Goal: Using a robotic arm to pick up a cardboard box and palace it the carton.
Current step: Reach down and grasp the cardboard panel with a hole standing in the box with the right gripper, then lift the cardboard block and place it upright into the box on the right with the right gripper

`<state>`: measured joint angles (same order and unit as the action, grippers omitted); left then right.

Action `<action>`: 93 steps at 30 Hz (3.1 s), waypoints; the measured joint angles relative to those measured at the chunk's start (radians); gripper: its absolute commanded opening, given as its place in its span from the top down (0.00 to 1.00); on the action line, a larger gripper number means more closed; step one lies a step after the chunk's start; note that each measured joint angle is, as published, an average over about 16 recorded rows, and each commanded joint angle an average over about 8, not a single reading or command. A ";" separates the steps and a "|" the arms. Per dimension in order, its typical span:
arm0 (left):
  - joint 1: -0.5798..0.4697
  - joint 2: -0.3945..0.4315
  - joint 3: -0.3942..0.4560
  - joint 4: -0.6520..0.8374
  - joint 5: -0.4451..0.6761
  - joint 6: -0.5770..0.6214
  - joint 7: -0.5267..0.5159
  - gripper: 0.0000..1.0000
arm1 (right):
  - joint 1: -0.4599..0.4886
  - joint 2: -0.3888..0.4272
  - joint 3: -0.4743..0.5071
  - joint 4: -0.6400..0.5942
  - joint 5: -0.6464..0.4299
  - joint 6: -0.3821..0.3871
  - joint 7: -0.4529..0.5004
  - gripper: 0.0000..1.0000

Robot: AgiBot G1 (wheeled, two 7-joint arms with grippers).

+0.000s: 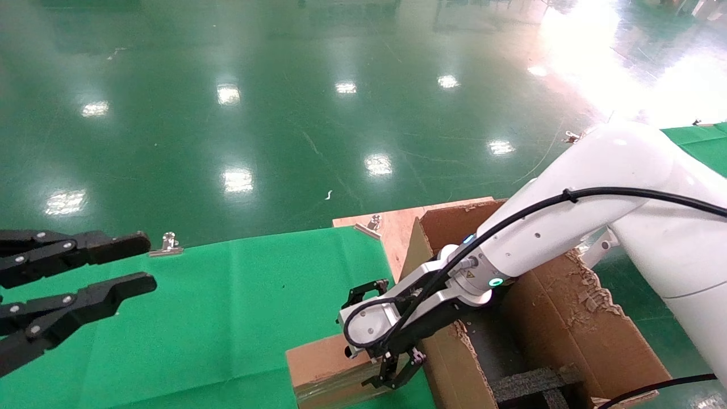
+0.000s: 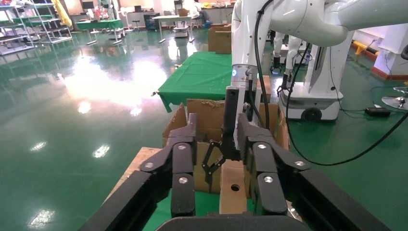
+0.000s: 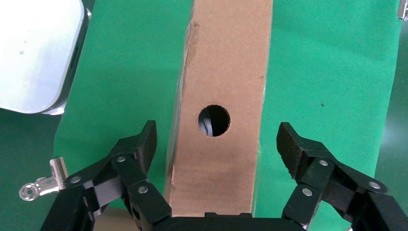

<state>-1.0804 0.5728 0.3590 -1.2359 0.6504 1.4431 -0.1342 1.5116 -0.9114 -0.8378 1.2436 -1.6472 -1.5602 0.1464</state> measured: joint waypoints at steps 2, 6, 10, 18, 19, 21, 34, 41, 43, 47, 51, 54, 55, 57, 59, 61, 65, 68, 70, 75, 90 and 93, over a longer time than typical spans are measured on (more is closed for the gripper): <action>0.000 0.000 0.000 0.000 0.000 0.000 0.000 0.00 | -0.001 0.001 0.001 0.001 0.001 0.000 0.000 1.00; 0.000 0.000 0.000 0.000 0.000 0.000 0.000 0.00 | -0.002 0.002 0.003 0.001 0.002 0.001 0.001 1.00; 0.000 0.000 0.000 0.000 0.000 0.000 0.000 0.00 | -0.003 0.002 0.004 0.002 0.002 0.001 0.001 1.00; 0.000 0.000 0.000 0.000 0.000 0.000 0.000 0.00 | -0.004 0.003 0.005 0.002 0.003 0.002 0.002 1.00; 0.000 0.000 0.000 0.000 0.000 0.000 0.000 0.00 | -0.004 0.003 0.006 0.002 0.004 0.002 0.002 1.00; 0.000 0.000 0.000 0.000 0.000 0.000 0.000 0.00 | -0.003 0.005 0.007 0.001 0.006 0.004 0.003 1.00; 0.000 0.000 0.000 0.000 0.000 0.000 0.000 0.00 | 0.110 0.042 0.029 -0.038 0.064 -0.008 -0.016 1.00; 0.000 0.000 0.000 0.000 0.000 0.000 0.000 0.00 | 0.263 0.077 0.011 -0.089 0.111 -0.022 -0.062 1.00; 0.000 0.000 0.000 0.000 0.000 0.000 0.000 0.00 | 0.308 0.085 -0.001 -0.108 0.125 -0.024 -0.077 1.00; 0.000 0.000 0.000 0.000 0.000 0.000 0.000 0.00 | 0.384 0.096 -0.032 -0.149 0.151 -0.025 -0.108 1.00; 0.000 0.000 0.000 0.000 0.000 0.000 0.000 0.00 | 0.442 0.105 -0.065 -0.190 0.175 -0.023 -0.136 1.00; 0.000 0.000 0.000 0.000 0.000 0.000 0.000 0.00 | 0.472 0.113 -0.090 -0.220 0.190 -0.022 -0.154 1.00; 0.000 0.000 0.000 0.000 0.000 0.000 0.000 0.00 | 0.480 0.116 -0.098 -0.229 0.194 -0.021 -0.159 1.00; 0.000 0.000 0.000 0.000 0.000 0.000 0.000 0.00 | 0.496 0.127 -0.115 -0.244 0.198 -0.021 -0.167 1.00; 0.000 0.000 0.000 0.000 0.000 0.000 0.000 0.00 | 0.511 0.142 -0.132 -0.256 0.200 -0.021 -0.173 1.00; 0.000 0.000 0.000 0.000 0.000 0.000 0.000 0.00 | 0.525 0.163 -0.149 -0.266 0.199 -0.022 -0.177 1.00; 0.000 0.000 0.000 0.000 0.000 0.000 0.000 0.00 | 0.556 0.223 -0.186 -0.278 0.192 -0.023 -0.180 1.00; 0.000 0.000 0.000 0.000 0.000 0.000 0.000 0.00 | 0.579 0.281 -0.216 -0.279 0.182 -0.025 -0.179 1.00; 0.000 0.000 0.000 0.000 0.000 0.000 0.000 0.00 | 0.594 0.322 -0.236 -0.278 0.175 -0.025 -0.176 1.00; 0.000 0.000 0.000 0.000 0.000 0.000 0.000 0.00 | 0.623 0.422 -0.283 -0.274 0.162 -0.023 -0.169 1.00; 0.000 0.000 0.000 0.000 0.000 0.000 0.000 0.00 | 0.637 0.564 -0.352 -0.278 0.178 -0.008 -0.147 1.00; 0.000 0.000 0.000 0.000 0.000 0.000 0.000 0.00 | 0.630 0.569 -0.356 -0.287 0.186 -0.001 -0.128 1.00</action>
<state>-1.0802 0.5726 0.3590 -1.2356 0.6500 1.4428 -0.1340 2.1418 -0.3420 -1.1937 0.9563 -1.4610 -1.5607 0.0180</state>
